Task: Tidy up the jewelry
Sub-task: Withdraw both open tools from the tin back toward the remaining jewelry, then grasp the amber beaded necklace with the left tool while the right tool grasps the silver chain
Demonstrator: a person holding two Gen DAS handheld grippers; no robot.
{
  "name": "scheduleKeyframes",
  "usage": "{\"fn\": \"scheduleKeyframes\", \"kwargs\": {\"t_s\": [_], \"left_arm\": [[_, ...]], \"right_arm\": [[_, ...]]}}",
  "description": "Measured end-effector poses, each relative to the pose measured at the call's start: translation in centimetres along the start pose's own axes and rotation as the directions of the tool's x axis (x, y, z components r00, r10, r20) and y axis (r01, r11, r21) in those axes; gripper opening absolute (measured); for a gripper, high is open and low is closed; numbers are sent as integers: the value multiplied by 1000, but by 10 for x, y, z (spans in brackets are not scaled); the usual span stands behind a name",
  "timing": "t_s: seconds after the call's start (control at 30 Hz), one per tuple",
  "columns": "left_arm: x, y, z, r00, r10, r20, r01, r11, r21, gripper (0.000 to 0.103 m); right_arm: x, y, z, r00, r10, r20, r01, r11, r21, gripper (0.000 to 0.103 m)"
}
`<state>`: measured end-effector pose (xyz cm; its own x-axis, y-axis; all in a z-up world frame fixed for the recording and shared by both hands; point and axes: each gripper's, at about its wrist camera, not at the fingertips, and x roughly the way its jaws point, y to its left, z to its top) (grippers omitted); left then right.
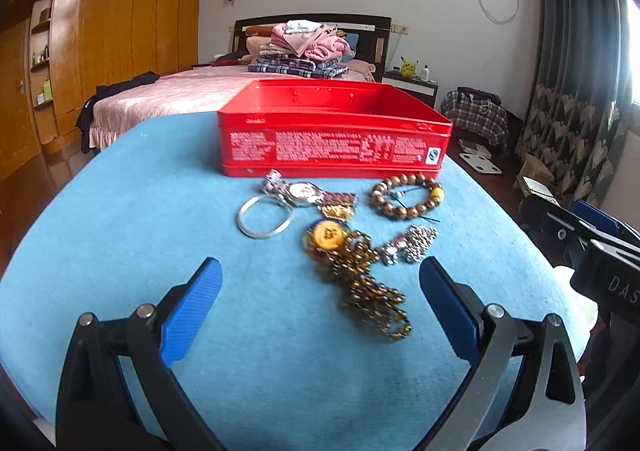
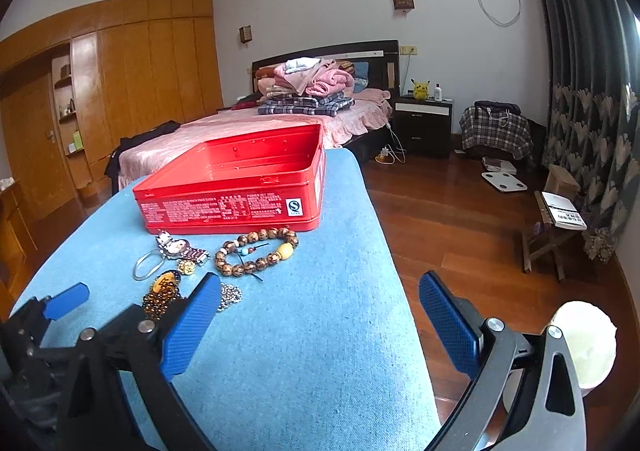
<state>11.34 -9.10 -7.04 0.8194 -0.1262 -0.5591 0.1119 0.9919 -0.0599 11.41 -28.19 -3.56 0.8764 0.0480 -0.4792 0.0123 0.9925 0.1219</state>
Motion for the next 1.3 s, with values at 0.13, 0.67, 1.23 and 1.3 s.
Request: {"fn": "scheduleKeyframes", "kwargs": {"t_s": [0.13,0.67,1.23,1.3], "left_arm": [[5,-8,-3,1000,-5,-12,5,1000,-8,95],[26,-17,-7,996,-20,-88,15,998,-60,52],[17,21,2,997,-51,-64,43,992,-117,18],[13,27,2,998,-39,-53,33,993,-113,18]], "right_arm": [[0,-1,-2,1000,5,-1,-5,1000,1,97],[0,-5,-5,1000,8,-6,-8,1000,11,97],[18,23,-10,993,61,-96,-66,997,-51,97],[23,29,-9,991,71,-112,-78,996,-52,97]]}}
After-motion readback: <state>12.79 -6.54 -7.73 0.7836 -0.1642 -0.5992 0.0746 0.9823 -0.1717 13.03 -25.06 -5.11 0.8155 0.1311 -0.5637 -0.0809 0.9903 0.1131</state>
